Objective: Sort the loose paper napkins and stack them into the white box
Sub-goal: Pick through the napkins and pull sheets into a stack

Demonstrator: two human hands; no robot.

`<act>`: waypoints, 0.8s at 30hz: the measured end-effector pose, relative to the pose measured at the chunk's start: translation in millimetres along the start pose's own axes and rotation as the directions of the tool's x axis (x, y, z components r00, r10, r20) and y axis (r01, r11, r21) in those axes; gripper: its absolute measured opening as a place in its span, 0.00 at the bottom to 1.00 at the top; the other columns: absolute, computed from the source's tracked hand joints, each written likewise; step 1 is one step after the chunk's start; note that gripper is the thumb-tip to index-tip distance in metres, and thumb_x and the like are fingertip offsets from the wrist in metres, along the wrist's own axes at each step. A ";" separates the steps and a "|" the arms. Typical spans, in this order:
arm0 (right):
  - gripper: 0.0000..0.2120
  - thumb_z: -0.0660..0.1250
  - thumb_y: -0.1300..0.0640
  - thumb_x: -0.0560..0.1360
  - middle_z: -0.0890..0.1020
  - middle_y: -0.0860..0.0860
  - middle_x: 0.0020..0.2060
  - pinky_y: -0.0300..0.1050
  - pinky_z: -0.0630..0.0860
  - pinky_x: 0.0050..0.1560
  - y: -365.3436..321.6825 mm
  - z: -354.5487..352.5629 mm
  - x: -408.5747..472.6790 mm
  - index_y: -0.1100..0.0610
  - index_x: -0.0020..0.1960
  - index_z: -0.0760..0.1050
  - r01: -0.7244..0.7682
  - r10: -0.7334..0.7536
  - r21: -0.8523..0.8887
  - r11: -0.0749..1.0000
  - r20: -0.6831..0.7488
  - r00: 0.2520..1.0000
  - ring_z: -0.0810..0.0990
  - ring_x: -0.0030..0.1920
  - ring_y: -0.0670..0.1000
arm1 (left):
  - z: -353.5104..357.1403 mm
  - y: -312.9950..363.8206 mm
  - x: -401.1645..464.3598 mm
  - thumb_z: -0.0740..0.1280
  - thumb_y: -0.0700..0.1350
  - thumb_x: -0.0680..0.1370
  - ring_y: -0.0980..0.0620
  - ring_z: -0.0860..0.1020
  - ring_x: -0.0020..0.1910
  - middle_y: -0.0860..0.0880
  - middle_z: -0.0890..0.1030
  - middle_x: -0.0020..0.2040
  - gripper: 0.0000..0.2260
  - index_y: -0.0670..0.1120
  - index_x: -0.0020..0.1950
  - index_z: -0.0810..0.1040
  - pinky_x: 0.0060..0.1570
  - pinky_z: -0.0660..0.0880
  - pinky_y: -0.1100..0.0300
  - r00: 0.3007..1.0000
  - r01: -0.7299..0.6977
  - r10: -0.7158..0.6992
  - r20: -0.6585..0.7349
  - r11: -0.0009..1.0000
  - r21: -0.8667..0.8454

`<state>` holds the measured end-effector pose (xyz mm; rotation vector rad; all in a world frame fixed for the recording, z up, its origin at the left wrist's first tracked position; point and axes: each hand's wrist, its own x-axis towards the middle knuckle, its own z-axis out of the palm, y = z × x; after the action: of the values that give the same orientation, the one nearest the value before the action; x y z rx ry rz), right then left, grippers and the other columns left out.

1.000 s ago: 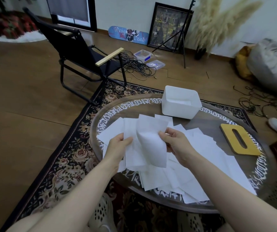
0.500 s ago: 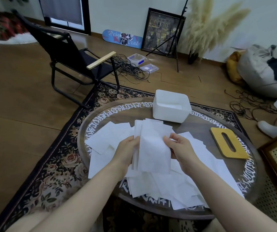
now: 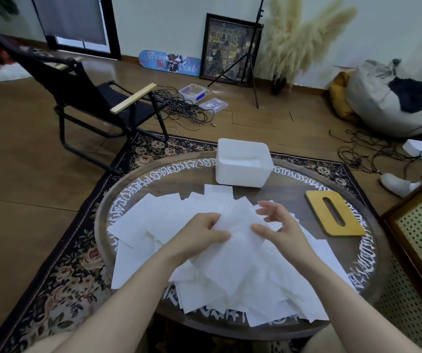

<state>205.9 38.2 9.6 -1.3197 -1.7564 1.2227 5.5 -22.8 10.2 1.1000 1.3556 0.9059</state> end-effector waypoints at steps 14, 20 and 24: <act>0.05 0.69 0.66 0.74 0.84 0.55 0.43 0.45 0.79 0.43 27.0 3.8 1.0 0.59 0.48 0.78 -0.155 0.234 0.474 0.867 -0.112 0.966 0.82 0.40 0.52 | 5.5 -13.8 24.1 0.70 0.31 0.72 0.50 0.82 0.44 0.46 0.84 0.48 0.12 0.42 0.53 0.80 0.46 0.80 0.56 0.974 -0.002 -0.081 -0.211 0.930 -0.366; 0.08 0.67 0.70 0.74 0.83 0.52 0.44 0.43 0.75 0.48 38.7 2.8 -1.6 0.60 0.49 0.77 -0.122 0.165 0.423 0.898 -0.067 0.984 0.81 0.45 0.50 | 27.0 -32.7 30.6 0.68 0.28 0.72 0.58 0.80 0.39 0.51 0.83 0.41 0.13 0.45 0.48 0.80 0.41 0.76 0.68 0.925 -0.172 0.046 -0.378 0.936 -0.307; 0.10 0.67 0.71 0.73 0.79 0.53 0.39 0.40 0.74 0.38 48.4 2.5 -5.6 0.57 0.45 0.74 -0.205 0.242 0.382 0.901 -0.052 0.969 0.78 0.39 0.52 | 33.8 -42.4 32.1 0.67 0.28 0.72 0.56 0.78 0.43 0.49 0.82 0.46 0.16 0.47 0.52 0.79 0.41 0.75 0.68 0.945 -0.147 0.061 -0.322 0.956 -0.252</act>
<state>223.8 35.7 -35.8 -1.3471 -1.2449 1.5050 36.0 -6.2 -42.4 0.8449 1.3815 1.3479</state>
